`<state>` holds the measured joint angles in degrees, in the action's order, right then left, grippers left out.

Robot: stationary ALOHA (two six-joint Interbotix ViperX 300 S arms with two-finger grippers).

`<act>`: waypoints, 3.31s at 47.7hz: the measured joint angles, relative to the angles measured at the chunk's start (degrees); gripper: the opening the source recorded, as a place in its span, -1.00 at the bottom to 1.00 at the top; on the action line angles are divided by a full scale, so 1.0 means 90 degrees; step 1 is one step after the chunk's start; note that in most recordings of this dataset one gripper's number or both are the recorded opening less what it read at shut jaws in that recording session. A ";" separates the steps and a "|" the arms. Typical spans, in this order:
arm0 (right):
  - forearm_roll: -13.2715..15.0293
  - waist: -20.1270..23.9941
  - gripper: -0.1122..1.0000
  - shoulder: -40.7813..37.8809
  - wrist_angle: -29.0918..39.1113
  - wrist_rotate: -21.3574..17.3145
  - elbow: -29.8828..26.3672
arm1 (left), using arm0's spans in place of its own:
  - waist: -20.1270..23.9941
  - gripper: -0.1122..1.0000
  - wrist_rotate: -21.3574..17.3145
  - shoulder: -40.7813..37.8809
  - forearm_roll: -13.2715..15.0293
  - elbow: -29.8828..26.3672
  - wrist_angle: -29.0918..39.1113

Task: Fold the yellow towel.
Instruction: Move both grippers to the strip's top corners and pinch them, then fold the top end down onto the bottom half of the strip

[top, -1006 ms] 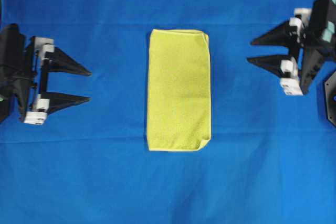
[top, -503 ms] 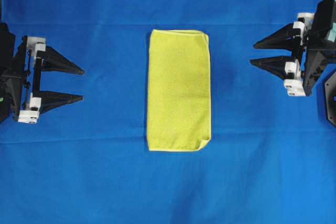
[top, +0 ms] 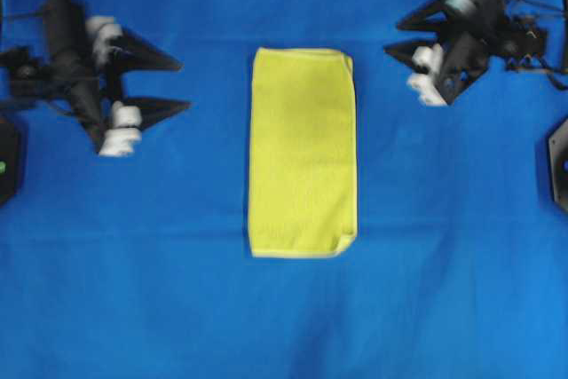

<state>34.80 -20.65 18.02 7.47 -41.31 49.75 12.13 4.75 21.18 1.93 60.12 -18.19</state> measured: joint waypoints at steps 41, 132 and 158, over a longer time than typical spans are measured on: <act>0.0068 -0.0371 0.13 -0.3125 -0.0830 0.0010 -0.1064 | 0.0996 0.37 -0.0205 -0.4326 -0.0010 -0.2461 -0.0088; -0.0312 0.1924 -0.72 -0.0557 0.1338 -0.1045 -0.0293 | -0.0967 -0.73 -0.1074 -0.2412 -0.0020 -0.2129 0.1895; -0.0312 0.3027 -0.72 -0.1748 0.0684 -0.2227 -0.0303 | -0.2139 -0.73 -0.0596 -0.3359 -0.0010 -0.1943 0.1123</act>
<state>31.99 6.59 2.29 13.62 -61.35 47.02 -7.12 -0.62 -9.05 1.85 42.63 -8.09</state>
